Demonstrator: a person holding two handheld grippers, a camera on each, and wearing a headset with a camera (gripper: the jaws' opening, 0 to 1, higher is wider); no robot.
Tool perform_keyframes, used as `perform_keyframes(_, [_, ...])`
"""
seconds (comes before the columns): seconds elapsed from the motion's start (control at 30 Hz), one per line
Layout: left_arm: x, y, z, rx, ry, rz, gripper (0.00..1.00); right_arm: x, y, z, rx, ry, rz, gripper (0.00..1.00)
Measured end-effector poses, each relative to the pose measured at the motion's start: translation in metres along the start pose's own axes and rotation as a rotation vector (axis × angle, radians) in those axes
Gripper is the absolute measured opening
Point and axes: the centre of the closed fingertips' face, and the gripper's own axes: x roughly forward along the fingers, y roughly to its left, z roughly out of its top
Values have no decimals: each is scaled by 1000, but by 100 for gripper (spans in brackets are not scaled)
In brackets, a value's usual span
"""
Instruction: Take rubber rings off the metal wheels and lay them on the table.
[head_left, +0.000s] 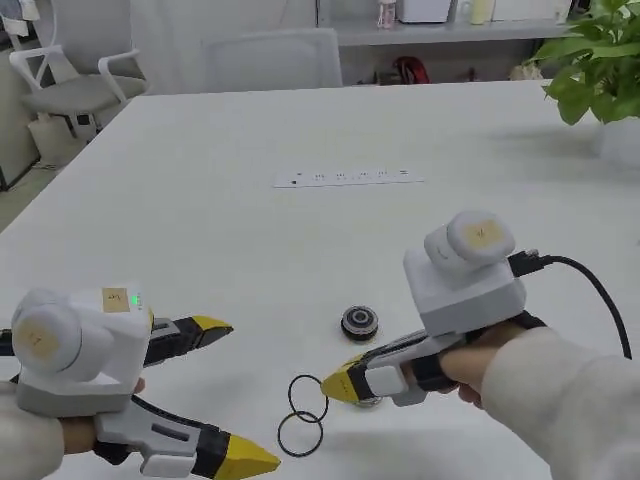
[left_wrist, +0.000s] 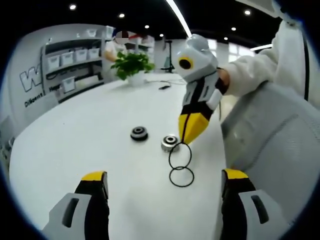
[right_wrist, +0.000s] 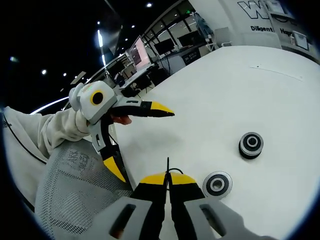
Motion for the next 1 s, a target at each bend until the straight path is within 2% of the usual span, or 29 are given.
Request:
perform_keyframes(0.43, [1, -5, -3, 2, 13, -20, 95, 10, -3, -20, -24, 91, -17, 0])
perform_keyframes(0.7, [0, -4, -2, -1, 8, -20, 93, 9, -16, -27, -5, 105, -63, 0])
perform_keyframes(1.0, [0, -6, -3, -3, 11, -26, 92, 8, -22, -32, -24, 125, -90, 0])
